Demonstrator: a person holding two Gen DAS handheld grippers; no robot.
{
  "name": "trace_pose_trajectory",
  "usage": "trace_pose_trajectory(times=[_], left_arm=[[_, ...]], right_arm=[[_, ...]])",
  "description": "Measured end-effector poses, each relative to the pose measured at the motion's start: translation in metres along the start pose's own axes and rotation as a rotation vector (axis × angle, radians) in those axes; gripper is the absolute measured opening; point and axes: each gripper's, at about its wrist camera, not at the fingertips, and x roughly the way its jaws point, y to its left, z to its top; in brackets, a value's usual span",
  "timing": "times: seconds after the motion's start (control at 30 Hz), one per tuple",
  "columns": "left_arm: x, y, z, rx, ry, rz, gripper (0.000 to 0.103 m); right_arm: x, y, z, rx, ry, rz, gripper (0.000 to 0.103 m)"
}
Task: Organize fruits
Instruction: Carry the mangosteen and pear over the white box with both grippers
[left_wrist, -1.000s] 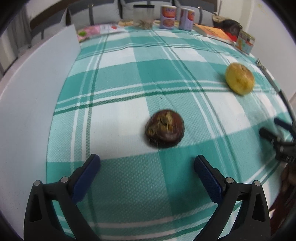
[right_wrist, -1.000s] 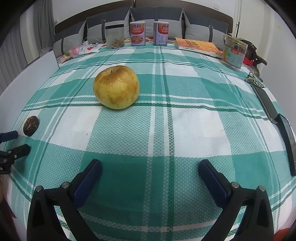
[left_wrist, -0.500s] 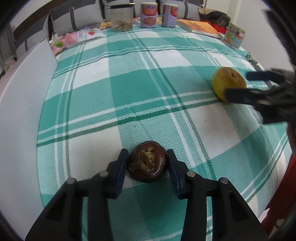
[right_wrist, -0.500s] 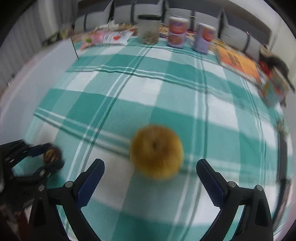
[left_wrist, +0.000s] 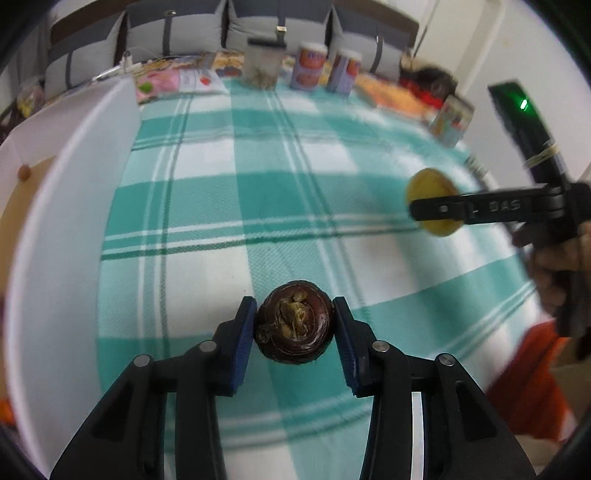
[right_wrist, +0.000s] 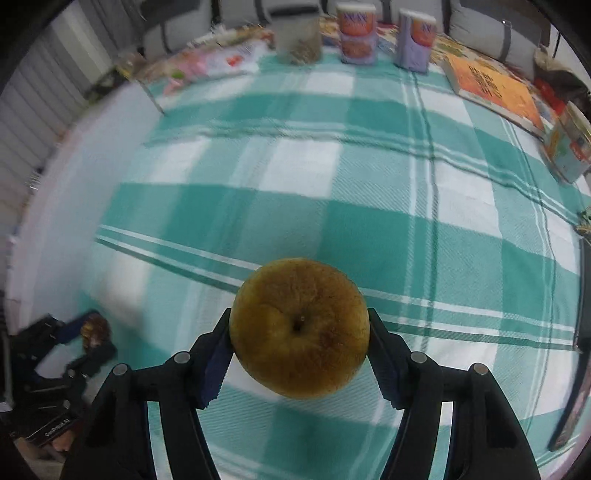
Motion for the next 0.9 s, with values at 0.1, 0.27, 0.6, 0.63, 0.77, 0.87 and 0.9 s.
trace_pose_trajectory(times=[0.1, 0.27, 0.6, 0.63, 0.77, 0.87, 0.9], left_arm=[[-0.056, 0.013, 0.008, -0.068, -0.067, -0.058, 0.042], [-0.145, 0.067, 0.028, -0.148, -0.185, -0.007, 0.042], [-0.131, 0.258, -0.01, -0.451, -0.012, 0.378, 0.042], [-0.122, 0.273, -0.017, -0.483, 0.025, 0.394, 0.042], [-0.1, 0.303, -0.033, -0.573, 0.101, 0.4, 0.043], [-0.094, 0.307, -0.034, -0.582, 0.128, 0.396, 0.045], [-0.094, 0.307, -0.034, -0.578, 0.127, 0.396, 0.049]], right_arm=[[-0.031, 0.028, 0.013, -0.03, -0.041, 0.099, 0.066], [-0.071, 0.131, 0.047, -0.168, -0.093, 0.295, 0.066], [-0.011, 0.365, 0.07, -0.541, -0.015, 0.369, 0.066], [0.003, 0.381, 0.069, -0.579, 0.005, 0.343, 0.066], [0.068, 0.417, 0.064, -0.673, 0.12, 0.22, 0.066], [0.102, 0.423, 0.06, -0.723, 0.171, 0.131, 0.067], [0.112, 0.424, 0.06, -0.73, 0.188, 0.115, 0.067]])
